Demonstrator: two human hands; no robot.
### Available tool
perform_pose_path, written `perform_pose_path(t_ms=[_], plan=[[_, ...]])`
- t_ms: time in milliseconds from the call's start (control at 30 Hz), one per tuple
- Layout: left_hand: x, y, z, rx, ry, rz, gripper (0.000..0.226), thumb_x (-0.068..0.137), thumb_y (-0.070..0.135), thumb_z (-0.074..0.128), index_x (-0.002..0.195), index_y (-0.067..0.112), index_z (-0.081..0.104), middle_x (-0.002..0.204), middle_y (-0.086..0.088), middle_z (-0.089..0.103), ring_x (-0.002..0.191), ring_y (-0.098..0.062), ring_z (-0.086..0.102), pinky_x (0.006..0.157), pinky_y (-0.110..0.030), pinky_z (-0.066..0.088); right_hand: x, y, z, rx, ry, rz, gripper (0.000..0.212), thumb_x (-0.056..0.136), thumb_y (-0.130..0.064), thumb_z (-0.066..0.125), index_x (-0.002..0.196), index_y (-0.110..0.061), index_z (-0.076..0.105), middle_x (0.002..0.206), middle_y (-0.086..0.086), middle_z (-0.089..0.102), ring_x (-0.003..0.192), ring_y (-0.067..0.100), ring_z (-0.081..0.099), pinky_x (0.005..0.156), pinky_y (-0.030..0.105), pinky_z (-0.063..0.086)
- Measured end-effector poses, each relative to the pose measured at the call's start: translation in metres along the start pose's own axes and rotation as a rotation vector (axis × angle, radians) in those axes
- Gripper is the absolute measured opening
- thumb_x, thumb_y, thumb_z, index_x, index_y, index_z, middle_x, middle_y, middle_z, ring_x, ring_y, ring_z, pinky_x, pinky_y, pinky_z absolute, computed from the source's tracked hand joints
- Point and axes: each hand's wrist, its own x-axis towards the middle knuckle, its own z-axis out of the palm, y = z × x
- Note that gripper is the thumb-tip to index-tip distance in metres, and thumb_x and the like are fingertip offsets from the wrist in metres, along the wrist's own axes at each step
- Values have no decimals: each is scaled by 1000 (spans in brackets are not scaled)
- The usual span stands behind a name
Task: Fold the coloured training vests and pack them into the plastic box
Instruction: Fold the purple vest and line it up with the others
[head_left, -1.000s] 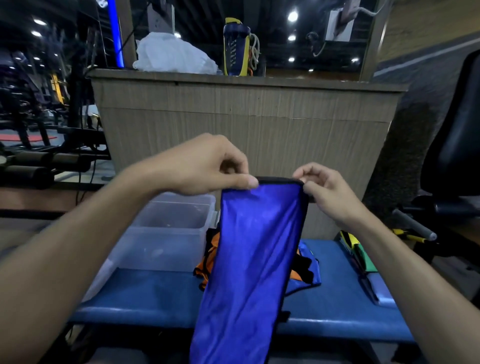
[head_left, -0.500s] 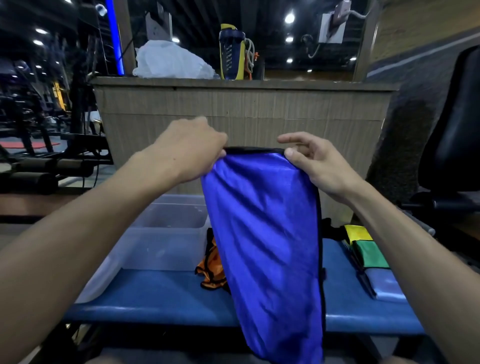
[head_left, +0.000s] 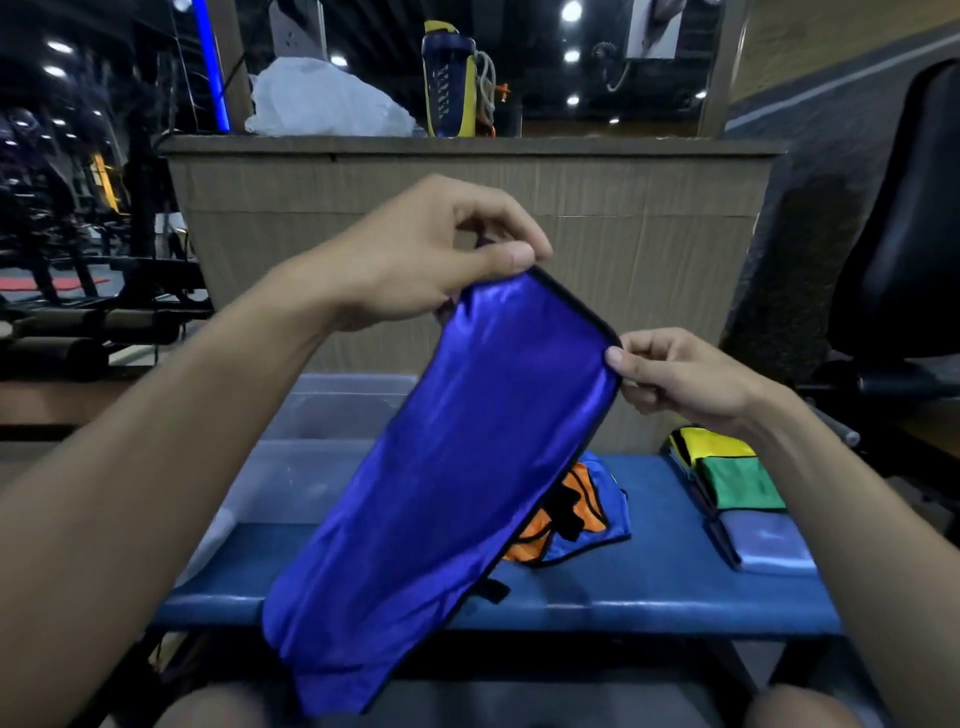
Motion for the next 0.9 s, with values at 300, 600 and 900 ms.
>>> perform_pose_path(t_ms=[300,600,900], plan=[[23,7,86,-491,-10,94,13,101,11,60,112,7,67,98,-15,57,59,-8,59,45,-26,54,-82,-29,-83,-66,82,197,43,87,-42,72,70,-10,50,44,1,28,37,9,20,41,28,13],[49,-62,92,-467,422,-39,8,103,12,58,105,10,65,98,-8,64,55,-20,70,41,-29,53,106,-62,-38,-643,545,-89,26,100,-27,63,76,-20,58,65,3,66,56,16,72,42,20,50],[-42,-217,162,210,104,-652,21,97,14,51,89,15,70,63,-6,68,61,-26,70,58,-39,56,214,172,96,-658,158,82,12,93,-14,68,100,-9,76,101,10,76,97,21,68,80,24,42]])
